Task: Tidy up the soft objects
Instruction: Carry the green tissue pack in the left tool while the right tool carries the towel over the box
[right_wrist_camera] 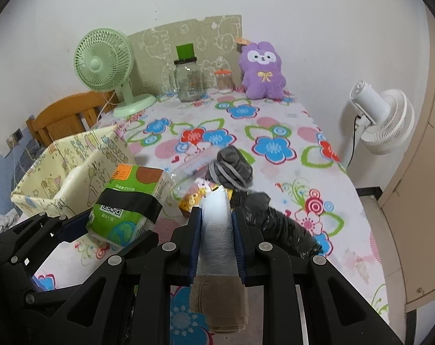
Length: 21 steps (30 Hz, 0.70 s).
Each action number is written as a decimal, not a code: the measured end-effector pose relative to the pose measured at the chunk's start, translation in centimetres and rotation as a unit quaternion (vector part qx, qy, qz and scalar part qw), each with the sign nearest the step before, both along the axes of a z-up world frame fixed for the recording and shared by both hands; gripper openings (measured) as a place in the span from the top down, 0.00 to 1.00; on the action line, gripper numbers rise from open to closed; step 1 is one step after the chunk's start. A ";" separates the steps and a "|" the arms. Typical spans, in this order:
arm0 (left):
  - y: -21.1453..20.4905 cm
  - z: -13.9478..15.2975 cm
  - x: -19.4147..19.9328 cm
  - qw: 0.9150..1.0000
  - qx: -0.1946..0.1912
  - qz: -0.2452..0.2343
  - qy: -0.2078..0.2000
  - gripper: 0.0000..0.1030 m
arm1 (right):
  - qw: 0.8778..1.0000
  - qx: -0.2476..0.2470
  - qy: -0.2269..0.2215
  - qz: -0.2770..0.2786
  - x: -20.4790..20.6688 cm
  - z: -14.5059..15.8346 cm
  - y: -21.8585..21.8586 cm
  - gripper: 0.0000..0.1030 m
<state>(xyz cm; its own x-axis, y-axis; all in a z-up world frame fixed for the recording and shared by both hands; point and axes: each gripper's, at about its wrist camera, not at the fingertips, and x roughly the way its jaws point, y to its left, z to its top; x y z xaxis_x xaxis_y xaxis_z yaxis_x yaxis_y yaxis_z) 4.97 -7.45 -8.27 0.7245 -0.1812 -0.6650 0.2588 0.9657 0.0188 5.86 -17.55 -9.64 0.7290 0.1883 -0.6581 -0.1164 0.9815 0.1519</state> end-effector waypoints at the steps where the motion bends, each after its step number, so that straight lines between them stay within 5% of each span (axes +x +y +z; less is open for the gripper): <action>1: 0.0 0.2 0.0 1.000 0.000 0.000 -0.002 0.47 | 1.000 0.001 -0.002 0.000 0.0 0.3 0.0 0.77; 21: -0.1 4.3 0.4 1.000 -0.004 -0.007 -0.025 0.47 | 0.999 -0.003 -0.044 -0.001 0.1 5.2 0.1 0.77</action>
